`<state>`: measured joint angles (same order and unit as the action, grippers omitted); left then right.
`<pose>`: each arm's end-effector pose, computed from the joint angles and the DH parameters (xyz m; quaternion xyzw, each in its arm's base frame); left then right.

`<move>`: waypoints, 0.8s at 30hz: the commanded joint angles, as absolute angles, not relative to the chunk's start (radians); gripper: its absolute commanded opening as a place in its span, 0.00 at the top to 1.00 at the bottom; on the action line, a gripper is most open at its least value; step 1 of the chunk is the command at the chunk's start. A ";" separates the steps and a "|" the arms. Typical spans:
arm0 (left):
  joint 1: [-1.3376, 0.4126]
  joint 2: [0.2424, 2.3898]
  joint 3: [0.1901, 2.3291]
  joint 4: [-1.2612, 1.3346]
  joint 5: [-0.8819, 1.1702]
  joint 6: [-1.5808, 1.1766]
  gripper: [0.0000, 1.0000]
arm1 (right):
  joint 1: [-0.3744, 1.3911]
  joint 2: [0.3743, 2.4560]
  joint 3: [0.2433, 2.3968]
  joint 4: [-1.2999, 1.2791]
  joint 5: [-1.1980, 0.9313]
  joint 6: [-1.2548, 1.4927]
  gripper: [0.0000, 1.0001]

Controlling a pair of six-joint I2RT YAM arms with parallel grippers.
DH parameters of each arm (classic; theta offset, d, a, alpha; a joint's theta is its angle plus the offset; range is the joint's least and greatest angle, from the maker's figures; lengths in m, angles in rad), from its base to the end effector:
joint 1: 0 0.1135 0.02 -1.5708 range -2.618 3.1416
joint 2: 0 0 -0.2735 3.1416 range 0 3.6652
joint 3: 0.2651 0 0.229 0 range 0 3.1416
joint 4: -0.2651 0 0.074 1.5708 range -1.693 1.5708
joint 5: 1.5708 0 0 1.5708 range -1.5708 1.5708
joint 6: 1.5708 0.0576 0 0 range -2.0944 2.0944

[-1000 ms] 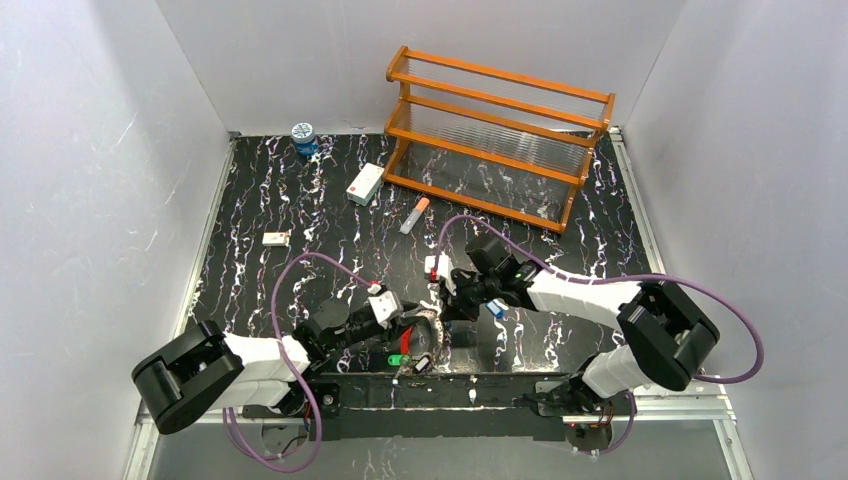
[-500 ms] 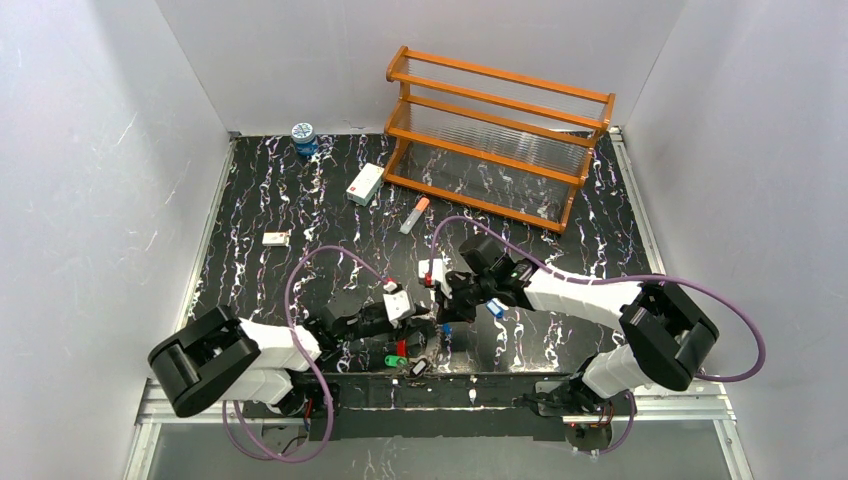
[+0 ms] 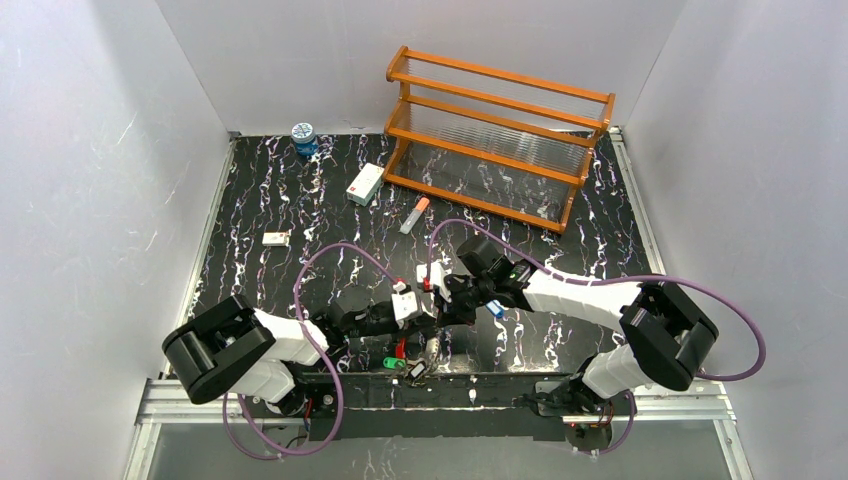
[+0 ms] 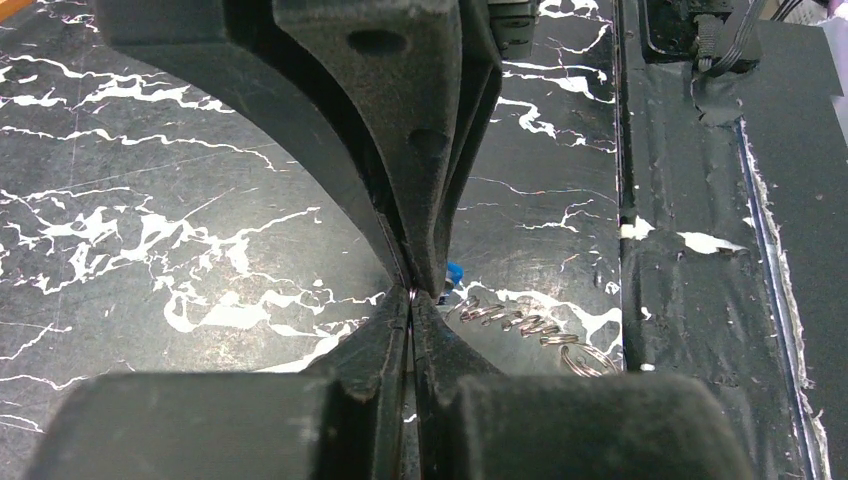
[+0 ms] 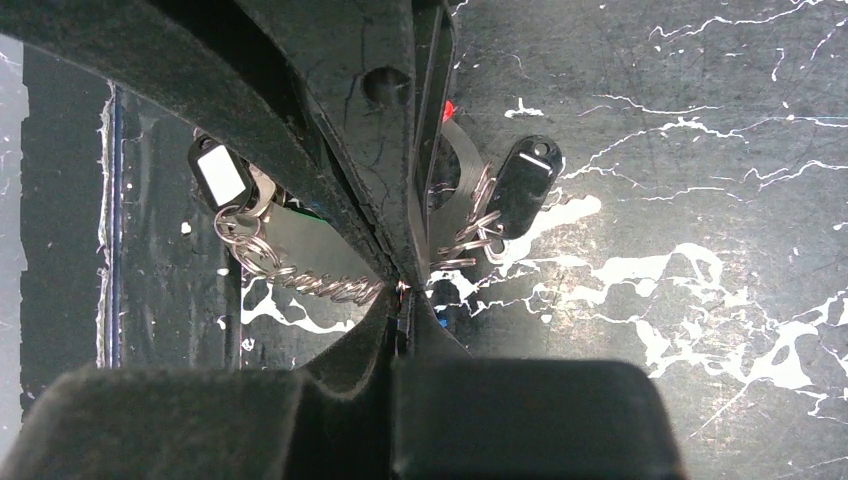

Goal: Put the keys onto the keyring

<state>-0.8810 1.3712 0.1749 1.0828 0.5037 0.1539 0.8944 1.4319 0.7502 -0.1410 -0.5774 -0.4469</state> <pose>0.1224 -0.1921 0.1837 0.5016 0.5459 -0.4031 0.5366 0.1475 0.2339 0.2021 -0.6361 0.6344 0.3361 0.2827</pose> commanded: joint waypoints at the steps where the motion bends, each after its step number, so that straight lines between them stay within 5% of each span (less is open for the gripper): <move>1: -0.885 1.376 0.198 1.052 0.526 0.175 0.93 | 0.904 1.427 0.804 -0.138 -0.588 -0.463 0.99; 6: -0.885 1.377 0.199 1.036 0.518 0.188 0.88 | 0.906 1.425 0.805 -0.143 -0.587 -0.466 0.99; 9: -0.886 1.383 0.205 1.025 0.528 0.192 1.00 | 0.906 1.421 0.805 -0.143 -0.587 -0.467 0.99; 15: -0.886 1.361 0.199 1.022 0.508 0.181 1.00 | 0.907 1.417 0.799 -0.126 -0.582 -0.463 0.97; 19: -0.886 1.303 0.175 1.027 0.456 0.161 1.00 | 0.900 1.383 0.760 -0.052 -0.552 -0.407 0.57; 24: -0.886 1.248 0.106 1.134 0.375 0.088 1.00 | 0.817 1.291 0.673 0.118 -0.653 -0.275 0.46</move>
